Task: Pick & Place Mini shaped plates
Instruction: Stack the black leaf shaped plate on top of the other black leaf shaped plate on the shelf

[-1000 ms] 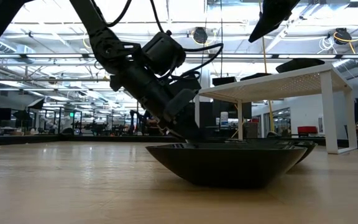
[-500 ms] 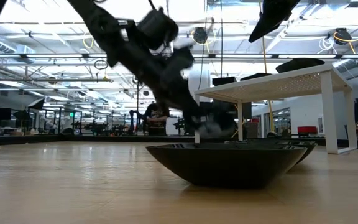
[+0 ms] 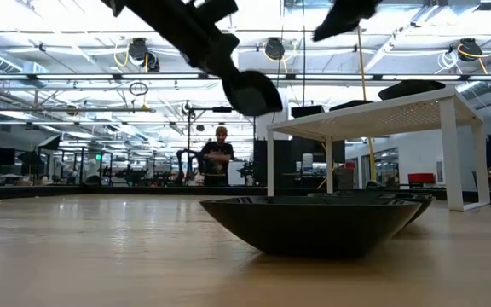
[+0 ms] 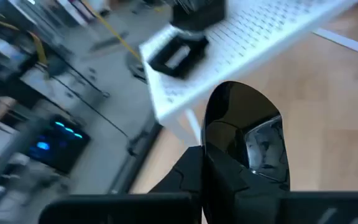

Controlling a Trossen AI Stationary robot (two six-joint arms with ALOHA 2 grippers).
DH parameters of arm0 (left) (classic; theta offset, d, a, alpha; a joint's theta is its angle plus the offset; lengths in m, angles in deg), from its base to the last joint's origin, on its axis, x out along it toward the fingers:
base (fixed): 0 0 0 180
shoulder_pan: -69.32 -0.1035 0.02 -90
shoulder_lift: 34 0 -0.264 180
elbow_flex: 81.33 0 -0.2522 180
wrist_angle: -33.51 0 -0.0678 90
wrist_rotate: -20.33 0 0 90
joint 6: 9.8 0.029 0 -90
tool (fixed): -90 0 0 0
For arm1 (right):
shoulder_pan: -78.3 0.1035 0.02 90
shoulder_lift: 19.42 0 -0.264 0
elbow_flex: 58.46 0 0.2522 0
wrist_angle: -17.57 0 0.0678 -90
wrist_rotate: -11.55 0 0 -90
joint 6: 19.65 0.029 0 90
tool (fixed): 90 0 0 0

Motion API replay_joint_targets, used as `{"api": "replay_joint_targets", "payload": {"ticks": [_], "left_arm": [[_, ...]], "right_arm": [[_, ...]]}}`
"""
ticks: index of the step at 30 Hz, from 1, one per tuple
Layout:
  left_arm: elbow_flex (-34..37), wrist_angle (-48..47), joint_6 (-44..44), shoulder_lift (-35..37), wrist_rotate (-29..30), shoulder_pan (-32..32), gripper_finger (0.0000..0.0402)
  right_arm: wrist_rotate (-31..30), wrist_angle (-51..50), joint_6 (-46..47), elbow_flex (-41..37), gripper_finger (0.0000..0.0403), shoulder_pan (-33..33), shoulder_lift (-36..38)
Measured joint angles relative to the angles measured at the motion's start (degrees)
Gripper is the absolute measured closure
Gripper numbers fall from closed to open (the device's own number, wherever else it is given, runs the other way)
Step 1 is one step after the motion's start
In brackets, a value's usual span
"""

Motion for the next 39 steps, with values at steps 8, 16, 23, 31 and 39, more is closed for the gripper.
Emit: {"api": "replay_joint_targets", "payload": {"ticks": [8,16,23,31,39], "left_arm": [[-0.01,3.96,6.04,0.03,2.22,2.16,0.0393],[-0.01,3.71,6.14,0.0,2.32,4.22,0.0396],[-0.01,2.88,6.38,0.0,5.4,5.49,0.0397],[-0.02,2.52,5.89,-0.04,5.1,5.69,0.0397],[0.0,4.34,5.03,-0.04,4.64,6.85,0.039]], "right_arm": [[-3.71,16.22,-7.93,-5.31,0.0268,5.79,-8.18],[-4.63,18.66,-8.11,-5.9,0.0268,6.18,-13.63],[-5.04,19.6,-6.65,-5.9,0.0268,7.32,-12.35],[-10.49,20.33,-7.11,-5.79,0.0268,8.41,-11.13],[-10.41,20.51,-7.7,-5.85,0.0268,7.99,-11.9]]}}
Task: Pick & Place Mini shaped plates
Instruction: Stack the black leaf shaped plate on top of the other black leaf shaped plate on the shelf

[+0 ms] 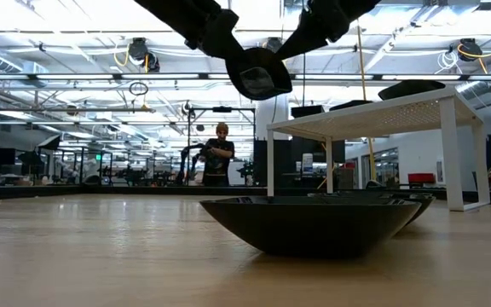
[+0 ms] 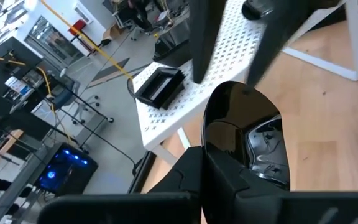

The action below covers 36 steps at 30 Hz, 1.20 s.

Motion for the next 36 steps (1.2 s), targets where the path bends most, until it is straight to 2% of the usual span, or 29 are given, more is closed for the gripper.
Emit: {"api": "replay_joint_targets", "payload": {"ticks": [3,7,14,17,23,27,32,36], "left_arm": [[-0.02,0.3,0.0,0.0,-0.04,0.48,0.0397],[-0.02,0.81,0.0,0.0,-0.04,0.81,0.0387],[-0.02,2.6,-0.02,0.0,-0.27,0.84,0.0397],[-0.02,3.48,0.09,0.0,-1.27,0.88,0.0388],[-0.02,7.37,1.94,0.0,-2.91,2.06,0.0361],[-0.02,13.01,7.04,0.0,-2.73,3.72,0.0356],[-0.17,18.05,16.12,2.41,3.79,7.86,0.0355],[-0.11,13.19,16.8,6.73,14.86,11.83,0.0355]], "right_arm": [[-0.04,-0.05,-0.01,0.01,0.0269,0.0,-0.02],[-0.02,-0.02,-0.11,0.01,0.0285,0.0,-0.02],[0.09,-0.23,-0.8,0.01,0.0365,0.02,-0.02],[-0.23,-0.11,-1.96,0.01,0.0396,0.0,0.04],[-0.11,-0.05,-2.27,0.01,0.0396,-0.02,0.03],[-0.01,0.0,-2.63,0.01,0.04,-0.02,0.01],[0.03,-1.92,-2.49,0.02,0.0402,-0.01,0.32],[-0.11,-11.16,2.2,2.8,0.0402,-0.02,3.05]]}}
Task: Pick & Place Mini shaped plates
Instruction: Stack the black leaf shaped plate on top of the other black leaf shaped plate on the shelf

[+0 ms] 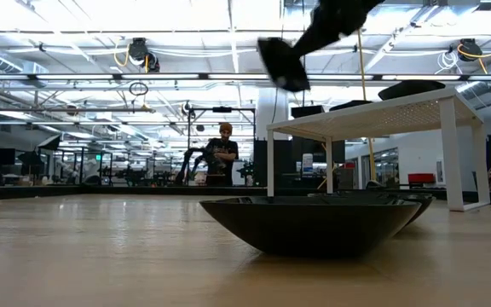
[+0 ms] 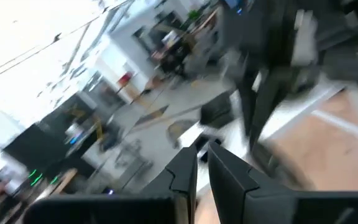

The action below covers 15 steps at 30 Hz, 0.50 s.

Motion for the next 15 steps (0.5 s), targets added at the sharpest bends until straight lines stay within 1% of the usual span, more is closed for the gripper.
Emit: {"api": "replay_joint_targets", "payload": {"ticks": [2,4,7,9,12,14,15], "left_arm": [[0.21,-5.14,-3.26,2.86,4.52,1.62,0.0355],[0.97,-11.63,-8.09,5.76,6.63,2.28,0.0355],[2.43,-23.82,-17.93,9.78,6.82,2.43,0.0355],[3.64,-29.81,-24.94,12.08,6.7,2.12,0.0355],[6.88,-33.45,-31.51,14.92,6.62,1.32,0.0355],[8.77,-33.16,-33.96,15.77,6.42,0.64,0.0355],[9.6,-33.15,-34.88,16.19,6.41,0.25,0.0355]], "right_arm": [[-0.02,-6.59,4.51,2.05,0.0402,0.0,2.12],[0.13,-12.43,9.16,4.35,0.0402,0.01,4.07],[0.41,-25.0,14.92,8.25,0.0402,0.39,7.02],[1.31,-33.18,16.59,11.83,0.0402,0.39,8.81],[5.1,-42.96,13.7,17.31,0.0402,-0.63,10.52],[8.46,-46.49,7.93,20.37,0.0403,-1.51,10.9],[10.34,-48.41,3.3,21.51,0.0403,-1.92,10.97]]}}
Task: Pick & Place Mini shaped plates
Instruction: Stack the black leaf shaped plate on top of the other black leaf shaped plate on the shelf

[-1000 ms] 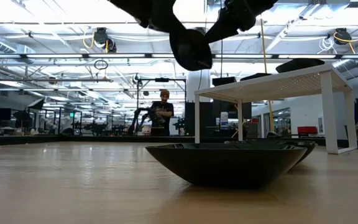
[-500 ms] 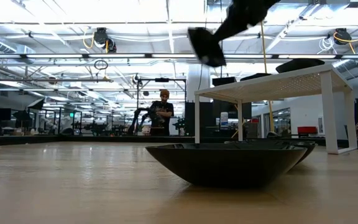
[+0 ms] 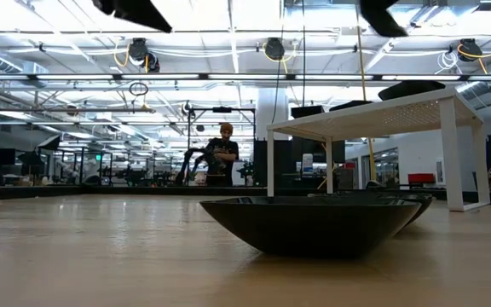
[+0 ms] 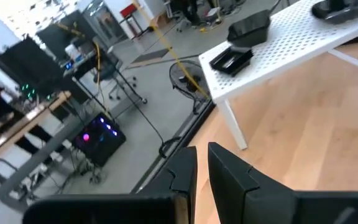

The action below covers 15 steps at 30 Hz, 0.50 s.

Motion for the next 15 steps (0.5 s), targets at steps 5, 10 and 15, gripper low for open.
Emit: {"api": "replay_joint_targets", "payload": {"ticks": [5,10,15], "left_arm": [[2.2,-0.23,-4.45,-0.1,-0.65,-1.38,0.0355],[2.49,0.0,-7.07,-0.16,-4.89,-2.24,0.0355],[2.49,0.27,-7.9,-0.16,-4.83,-2.26,0.0355]], "right_arm": [[2.34,-4.85,-20.46,1.56,0.0403,-1.39,0.04],[3.41,-10.36,-25.54,-0.41,0.0403,-2.71,-1.6],[3.08,-10.98,-29.72,-4.76,0.0403,-4.08,-2.79]]}}
